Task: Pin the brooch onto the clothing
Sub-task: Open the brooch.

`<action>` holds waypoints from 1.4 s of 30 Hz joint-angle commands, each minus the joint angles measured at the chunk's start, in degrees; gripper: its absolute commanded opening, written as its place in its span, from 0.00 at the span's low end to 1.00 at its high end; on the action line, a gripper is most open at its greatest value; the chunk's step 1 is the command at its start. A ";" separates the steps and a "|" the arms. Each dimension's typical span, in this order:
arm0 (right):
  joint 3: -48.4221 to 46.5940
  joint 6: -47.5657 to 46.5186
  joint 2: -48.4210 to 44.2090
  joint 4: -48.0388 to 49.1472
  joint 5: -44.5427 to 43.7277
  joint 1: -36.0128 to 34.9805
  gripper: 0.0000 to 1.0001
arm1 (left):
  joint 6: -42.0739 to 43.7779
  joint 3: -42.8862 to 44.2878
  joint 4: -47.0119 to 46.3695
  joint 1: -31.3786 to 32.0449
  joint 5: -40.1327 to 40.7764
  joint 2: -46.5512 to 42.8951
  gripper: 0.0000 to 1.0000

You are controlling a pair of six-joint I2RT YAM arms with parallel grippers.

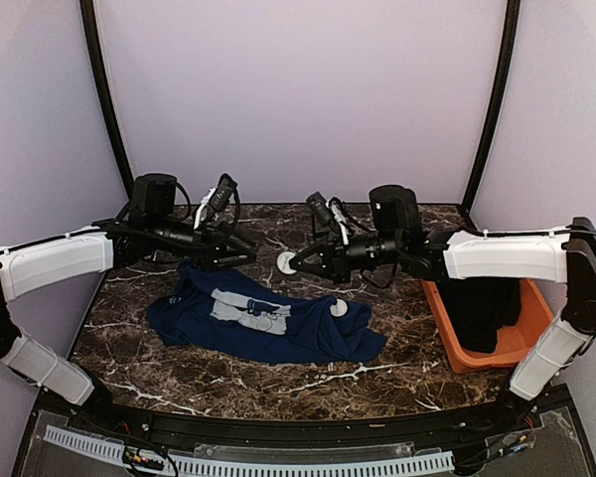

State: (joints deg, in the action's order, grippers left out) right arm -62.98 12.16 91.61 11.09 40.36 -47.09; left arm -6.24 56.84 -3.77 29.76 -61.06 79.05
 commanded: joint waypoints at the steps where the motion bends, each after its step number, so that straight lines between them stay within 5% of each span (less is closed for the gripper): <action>1: 3.28 10.42 -0.33 22.24 -11.19 -2.78 0.00 | -5.01 -1.62 -6.87 -0.05 -4.74 -0.14 0.62; 11: 7.20 13.85 0.28 34.34 -19.48 -6.41 0.00 | -4.19 -1.49 -5.40 -0.05 -4.19 0.39 0.66; 19: 8.03 12.10 0.18 34.89 -19.91 -7.76 0.00 | -6.27 -1.55 -7.44 -0.05 -5.04 1.47 0.52; 31: 8.71 7.44 2.07 36.92 -20.33 -9.86 0.00 | -14.40 -3.94 -18.19 -0.05 -7.91 2.33 0.49; 42: 7.51 1.77 2.58 34.47 -22.19 -11.07 0.00 | -20.95 -5.44 -26.81 -0.05 -9.73 3.11 0.36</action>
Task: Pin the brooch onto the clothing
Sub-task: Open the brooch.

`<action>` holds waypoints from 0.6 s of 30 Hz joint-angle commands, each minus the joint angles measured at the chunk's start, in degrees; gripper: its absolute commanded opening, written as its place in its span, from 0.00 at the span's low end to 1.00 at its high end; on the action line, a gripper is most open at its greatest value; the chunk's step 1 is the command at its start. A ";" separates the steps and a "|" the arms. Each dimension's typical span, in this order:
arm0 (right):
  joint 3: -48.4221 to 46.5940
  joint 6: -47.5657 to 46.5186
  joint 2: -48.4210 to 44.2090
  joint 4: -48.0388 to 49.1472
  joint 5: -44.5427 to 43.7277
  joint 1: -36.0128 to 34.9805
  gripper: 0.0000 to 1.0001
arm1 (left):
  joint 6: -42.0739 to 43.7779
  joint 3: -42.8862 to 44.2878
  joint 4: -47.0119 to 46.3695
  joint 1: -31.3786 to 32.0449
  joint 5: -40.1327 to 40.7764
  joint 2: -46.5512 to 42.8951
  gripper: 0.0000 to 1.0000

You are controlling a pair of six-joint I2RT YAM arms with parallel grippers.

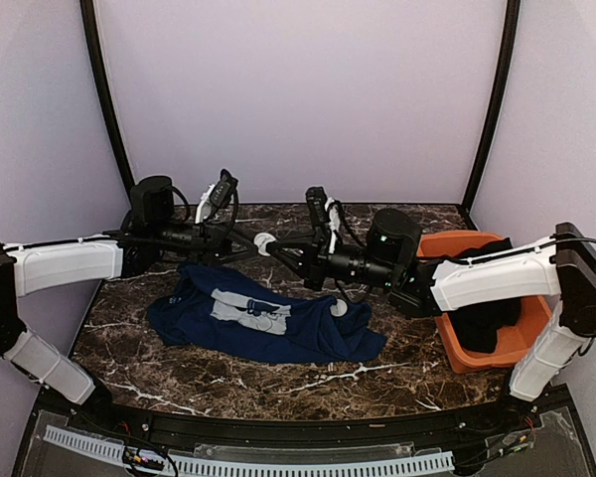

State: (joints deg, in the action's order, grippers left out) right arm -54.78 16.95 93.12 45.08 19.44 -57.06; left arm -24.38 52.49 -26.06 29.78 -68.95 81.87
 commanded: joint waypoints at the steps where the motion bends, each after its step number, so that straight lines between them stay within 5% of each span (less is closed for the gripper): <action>1: -0.75 -3.49 1.07 0.45 -1.59 -1.32 0.00 | -3.09 -1.08 -4.87 -0.07 -1.91 0.35 0.34; 13: -0.18 -6.31 0.72 0.77 -3.90 -2.59 0.00 | -4.21 -1.38 -6.30 -0.07 -1.97 0.58 0.20; 18: 0.86 -6.03 -0.02 2.25 -4.89 -2.54 0.00 | -4.56 -1.42 -6.59 -0.07 -2.02 0.65 0.22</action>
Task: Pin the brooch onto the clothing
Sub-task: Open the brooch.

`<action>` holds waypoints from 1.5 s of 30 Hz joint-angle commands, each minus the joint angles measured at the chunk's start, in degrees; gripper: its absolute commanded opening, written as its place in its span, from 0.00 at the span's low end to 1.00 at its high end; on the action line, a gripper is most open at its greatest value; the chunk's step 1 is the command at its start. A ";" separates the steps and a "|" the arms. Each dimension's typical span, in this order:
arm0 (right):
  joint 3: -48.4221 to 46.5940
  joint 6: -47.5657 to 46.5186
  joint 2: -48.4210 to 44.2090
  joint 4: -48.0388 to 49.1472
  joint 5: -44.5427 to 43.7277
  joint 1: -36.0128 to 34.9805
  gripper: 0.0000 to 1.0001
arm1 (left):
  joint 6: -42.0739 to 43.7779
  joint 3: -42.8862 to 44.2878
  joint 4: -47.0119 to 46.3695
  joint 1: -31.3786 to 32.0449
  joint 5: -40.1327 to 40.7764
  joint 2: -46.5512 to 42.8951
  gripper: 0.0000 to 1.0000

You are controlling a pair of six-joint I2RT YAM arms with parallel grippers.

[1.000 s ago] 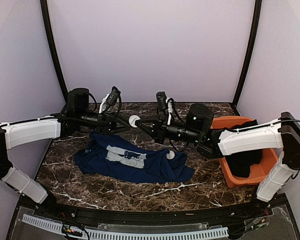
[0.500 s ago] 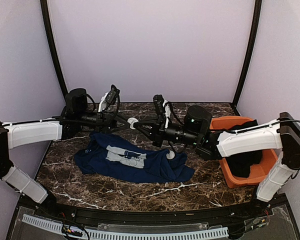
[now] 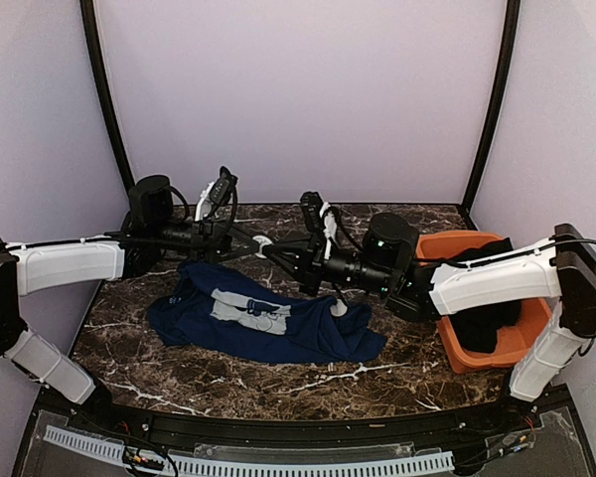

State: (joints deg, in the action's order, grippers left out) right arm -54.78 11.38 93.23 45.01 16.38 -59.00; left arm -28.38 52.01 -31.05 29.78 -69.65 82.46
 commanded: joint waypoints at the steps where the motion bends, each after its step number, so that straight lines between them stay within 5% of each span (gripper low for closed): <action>1: 0.90 -0.17 -0.22 2.47 -1.72 -0.60 0.00 | -0.59 -0.94 -1.63 -0.07 -1.35 0.07 0.24; 10: 1.97 0.73 -0.57 4.41 -2.41 -0.52 0.00 | -0.83 -1.03 -1.98 -0.07 -1.37 -0.01 0.31; 35: 0.67 0.00 -0.09 2.21 -2.92 -0.67 0.00 | -1.80 -1.18 -3.03 0.01 -1.24 0.14 0.05; 45: -2.70 -3.90 1.54 -2.65 -5.27 -2.53 0.00 | 5.30 0.99 8.14 0.01 1.73 0.63 0.01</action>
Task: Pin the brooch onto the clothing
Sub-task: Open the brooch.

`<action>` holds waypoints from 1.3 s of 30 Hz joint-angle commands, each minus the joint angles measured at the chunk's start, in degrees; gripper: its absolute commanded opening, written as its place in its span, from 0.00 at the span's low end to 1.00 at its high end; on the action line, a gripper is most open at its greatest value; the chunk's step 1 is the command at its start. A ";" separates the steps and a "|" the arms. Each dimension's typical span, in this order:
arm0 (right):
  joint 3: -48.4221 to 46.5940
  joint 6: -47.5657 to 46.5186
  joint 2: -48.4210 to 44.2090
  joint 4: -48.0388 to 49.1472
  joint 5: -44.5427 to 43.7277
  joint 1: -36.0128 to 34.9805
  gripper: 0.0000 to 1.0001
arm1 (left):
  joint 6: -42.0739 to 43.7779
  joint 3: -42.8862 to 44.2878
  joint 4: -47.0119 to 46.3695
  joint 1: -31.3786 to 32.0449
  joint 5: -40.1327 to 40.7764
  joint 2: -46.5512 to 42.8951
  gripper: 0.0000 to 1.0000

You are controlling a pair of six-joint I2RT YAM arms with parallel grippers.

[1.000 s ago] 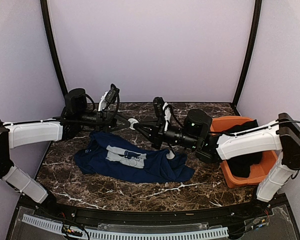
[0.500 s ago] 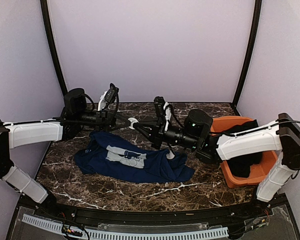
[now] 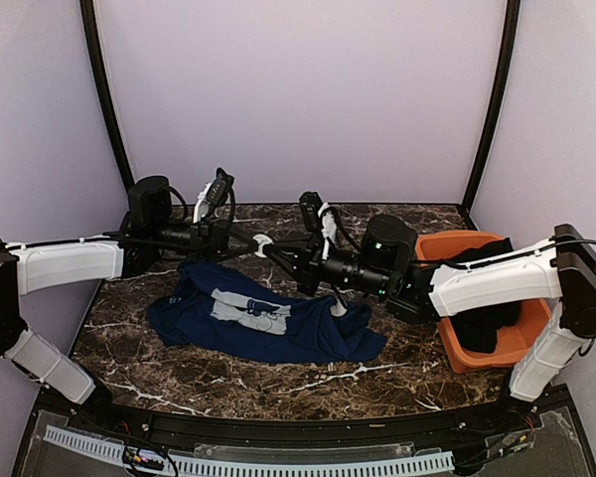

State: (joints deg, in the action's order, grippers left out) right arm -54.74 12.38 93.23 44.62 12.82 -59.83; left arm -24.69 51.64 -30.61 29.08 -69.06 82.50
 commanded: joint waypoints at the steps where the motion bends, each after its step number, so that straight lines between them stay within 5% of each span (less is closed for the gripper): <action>1: -3.08 -5.13 1.69 -2.52 -1.76 -1.82 0.00 | 2.90 1.80 9.70 0.76 1.72 0.74 0.01; 9: -5.17 -5.81 3.33 -3.89 0.21 -2.42 0.00 | 9.37 4.01 18.89 1.76 4.31 1.08 0.01; 24: -8.26 -2.67 5.68 -3.27 4.02 -2.83 0.00 | 9.60 4.23 18.18 3.33 1.82 1.39 0.06; 28: -7.83 -3.39 5.06 -3.58 2.38 -2.70 0.00 | 8.39 3.33 15.36 3.35 0.92 0.28 0.16; 32: -5.94 -2.54 3.52 -3.31 1.33 -1.87 0.00 | 7.52 2.73 13.44 3.08 0.28 -0.81 0.36; 39: -1.48 -1.06 -0.10 -2.33 -1.26 0.08 0.00 | -0.33 -0.48 1.03 0.28 -1.38 -3.26 0.48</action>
State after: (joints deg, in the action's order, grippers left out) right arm -58.61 10.81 96.05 39.88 12.91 -60.60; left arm -19.64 53.47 -20.91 31.35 -68.36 82.35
